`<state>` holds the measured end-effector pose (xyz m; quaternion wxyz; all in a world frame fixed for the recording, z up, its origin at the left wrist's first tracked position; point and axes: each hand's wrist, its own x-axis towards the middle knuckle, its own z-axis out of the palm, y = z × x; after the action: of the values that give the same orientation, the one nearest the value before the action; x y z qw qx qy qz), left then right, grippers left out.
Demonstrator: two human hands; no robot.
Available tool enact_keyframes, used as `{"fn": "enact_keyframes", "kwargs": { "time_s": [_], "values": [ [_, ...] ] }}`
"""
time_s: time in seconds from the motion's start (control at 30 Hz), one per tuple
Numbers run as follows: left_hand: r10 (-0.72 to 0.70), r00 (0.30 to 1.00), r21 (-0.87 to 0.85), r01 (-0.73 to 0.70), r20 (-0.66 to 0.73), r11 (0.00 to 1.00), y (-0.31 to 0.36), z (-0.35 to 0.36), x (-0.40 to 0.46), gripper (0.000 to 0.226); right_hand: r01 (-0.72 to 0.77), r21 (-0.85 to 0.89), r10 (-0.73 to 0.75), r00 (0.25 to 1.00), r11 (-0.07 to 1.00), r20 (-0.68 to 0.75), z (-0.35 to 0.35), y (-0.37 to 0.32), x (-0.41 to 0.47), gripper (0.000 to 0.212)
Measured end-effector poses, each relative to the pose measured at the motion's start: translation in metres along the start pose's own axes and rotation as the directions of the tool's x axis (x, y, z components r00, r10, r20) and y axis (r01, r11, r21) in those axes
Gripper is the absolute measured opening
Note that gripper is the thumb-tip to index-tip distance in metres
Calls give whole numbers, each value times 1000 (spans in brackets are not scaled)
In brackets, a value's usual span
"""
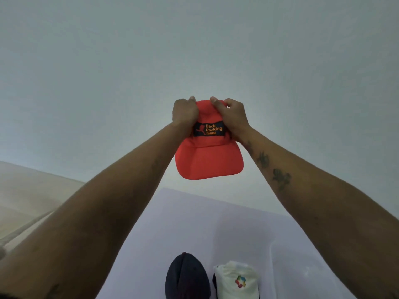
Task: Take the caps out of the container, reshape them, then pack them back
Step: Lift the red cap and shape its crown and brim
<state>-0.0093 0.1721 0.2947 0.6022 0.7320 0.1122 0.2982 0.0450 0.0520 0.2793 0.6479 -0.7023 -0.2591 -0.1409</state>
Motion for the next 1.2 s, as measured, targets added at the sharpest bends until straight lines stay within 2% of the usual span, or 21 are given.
{"fn": "enact_keyframes", "kwargs": {
  "time_s": [0.13,0.3,0.37,0.47,0.53,0.6,0.67,0.73,0.77,0.87,0.93,1.0,1.07,1.13,1.2],
  "values": [
    [-103,993,-56,107,65,993,19,-10,-23,35,-54,128,53,999,990,8,-19,-16,-17,50],
    [-184,966,-202,221,183,954,25,-15,-44,42,-77,295,75,997,952,19,-34,-29,-34,51],
    [-186,965,-170,218,186,961,23,-12,-53,40,-35,210,35,999,977,3,-41,-28,-40,49],
    [-141,978,0,142,154,990,23,-12,-63,43,12,-87,-5,997,996,78,-58,-28,-45,43],
    [-62,991,30,59,122,998,20,-5,-65,44,-40,-246,82,983,968,164,-63,-31,-44,52],
    [62,995,28,-65,82,998,16,9,-68,44,-130,-331,205,957,935,203,-56,-35,-46,59],
    [116,991,3,-116,62,993,16,24,-75,47,-208,-357,258,961,911,100,-49,-38,-50,54],
    [98,993,-5,-98,69,995,17,31,-79,49,-274,-245,265,962,930,-73,-50,-38,-51,48],
    [56,994,-30,-54,88,998,17,32,-80,48,-332,-130,324,943,934,-79,-54,-37,-53,47],
    [-126,964,-180,171,236,969,19,31,-86,43,-542,188,519,840,819,161,-62,-32,-60,45],
    [-127,943,-280,217,308,935,15,32,-88,42,-590,298,544,807,750,229,-62,-28,-64,39],
    [-90,950,-296,182,301,938,2,34,-89,47,-570,275,550,821,774,152,-63,-24,-65,42],
    [-101,933,-106,146,345,984,-10,33,-92,62,-501,155,508,861,852,-10,-69,-23,-64,46],
    [-173,879,102,142,444,985,-17,32,-97,77,-403,69,408,906,913,-116,-75,-23,-60,42],
    [-171,890,85,149,422,985,-15,35,-101,74,-283,-22,276,946,959,-169,-74,-22,-56,53]
  ]
}}
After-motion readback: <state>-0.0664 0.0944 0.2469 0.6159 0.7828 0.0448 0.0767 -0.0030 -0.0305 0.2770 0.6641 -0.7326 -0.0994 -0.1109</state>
